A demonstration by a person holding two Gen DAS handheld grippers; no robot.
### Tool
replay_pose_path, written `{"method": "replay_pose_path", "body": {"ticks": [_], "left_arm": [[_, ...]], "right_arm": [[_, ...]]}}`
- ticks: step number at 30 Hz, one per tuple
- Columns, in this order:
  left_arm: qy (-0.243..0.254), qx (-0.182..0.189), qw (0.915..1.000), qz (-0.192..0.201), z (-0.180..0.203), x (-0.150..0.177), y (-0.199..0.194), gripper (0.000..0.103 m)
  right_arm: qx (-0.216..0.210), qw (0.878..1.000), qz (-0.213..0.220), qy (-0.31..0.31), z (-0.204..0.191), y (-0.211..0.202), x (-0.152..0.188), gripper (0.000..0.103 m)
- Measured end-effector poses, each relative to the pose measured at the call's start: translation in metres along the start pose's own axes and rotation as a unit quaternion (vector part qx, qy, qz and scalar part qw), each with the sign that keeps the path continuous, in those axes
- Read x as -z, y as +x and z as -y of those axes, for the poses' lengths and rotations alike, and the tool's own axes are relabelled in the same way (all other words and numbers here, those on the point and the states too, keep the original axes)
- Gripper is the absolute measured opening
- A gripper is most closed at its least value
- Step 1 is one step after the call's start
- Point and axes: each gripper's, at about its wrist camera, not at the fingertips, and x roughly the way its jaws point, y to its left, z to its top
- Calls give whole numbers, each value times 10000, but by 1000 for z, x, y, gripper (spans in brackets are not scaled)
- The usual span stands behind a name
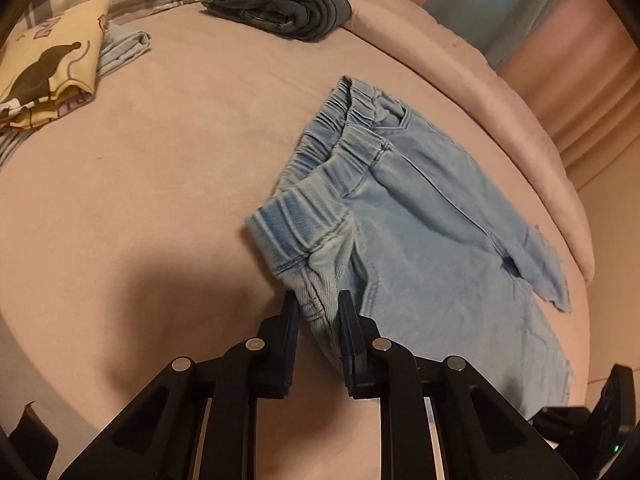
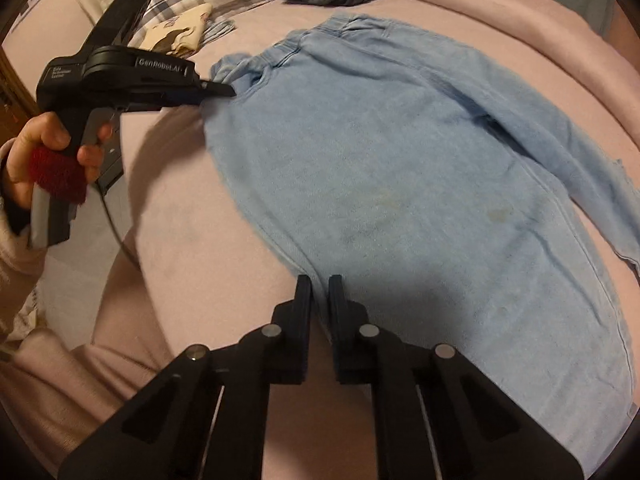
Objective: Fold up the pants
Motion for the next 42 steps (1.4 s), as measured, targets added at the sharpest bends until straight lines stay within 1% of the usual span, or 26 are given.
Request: {"method": "replay_pose_path", "body": {"ticks": [3,5,6,7,8,9,11,12,14,15,17,19,21,23,24,26,28,30,33,35,37,38,39,40,41,42], "left_arm": [[35,-62,10000,-61,-4,3,-2,18],[222,-176,9994,-197,0,2,-1,21],[358,-325,9985,-242,3,1,-3,39],[594,-621,9960,-234,7,-1,-10,61],[828,-840,9929,-133,11,-3,-18,68],[1057,-1007,9893,37,14,-6,-28,73],[1389,-1161,9828,356,19,-17,-47,73],[1510,-1154,9807,453,22,-25,-51,73],[1721,-1088,9771,624,34,-46,-49,73],[1818,-1085,9751,653,41,-57,-42,73],[2125,-915,9705,679,61,-83,-21,73],[2428,-553,9673,490,82,-107,8,73],[2683,-549,9607,460,99,-126,33,73],[3017,-531,9512,360,116,-146,63,73],[3109,-619,9480,290,122,-157,80,73],[3272,-568,9432,71,127,-170,97,73],[3537,-592,9334,-85,130,-180,114,73],[3763,-459,9248,-317,131,-186,126,73],[4071,-451,9108,-521,136,-194,141,73],[4141,-353,9061,-795,139,-194,157,73],[4204,-500,8991,-1109,139,-191,175,73],[4242,-502,8969,-1147,139,-189,180,73],[4246,-476,8972,-1119,140,-188,180,72],[4237,-439,8979,-1112,139,-188,179,66],[4252,-435,8976,-1074,139,-189,179,61],[4282,-457,8969,-1009,137,-188,177,50]], "right_arm": [[-203,9997,-86,58,3,1,2,8],[-375,9992,-118,6,7,1,3,9],[-494,9986,-198,-25,9,1,3,12],[-671,9974,-272,58,15,-1,2,13],[-780,9964,-279,186,22,-6,0,15],[-879,9953,-273,296,29,-13,-2,30],[-959,9945,111,414,52,-39,-8,47],[-901,9944,301,472,64,-51,-10,52],[-618,9939,575,713,99,-66,-20,55],[-486,9932,634,843,114,-69,-25,55],[-182,9911,733,1096,150,-69,-41,56],[37,9903,786,1146,178,-66,-59,56],[253,9908,760,1093,204,-58,-80,55],[556,9919,651,941,226,-48,-110,55],[716,9923,579,832,237,-42,-119,54],[1035,9927,279,545,258,-29,-138,52],[1321,9910,-18,213,276,-18,-150,52],[1388,9899,-267,-58,292,-16,-149,52],[1347,9872,-730,-451,308,-8,-150,53],[1057,9881,-1019,-454,320,1,-152,53],[850,9872,-1276,-448,328,13,-152,55],[793,9882,-1240,-430,332,15,-153,58],[724,9892,-1220,-374,334,15,-155,59],[661,9893,-1275,-262,339,16,-157,58],[687,9890,-1280,-265,339,15,-158,53],[735,9887,-1263,-347,335,13,-159,35]]}}
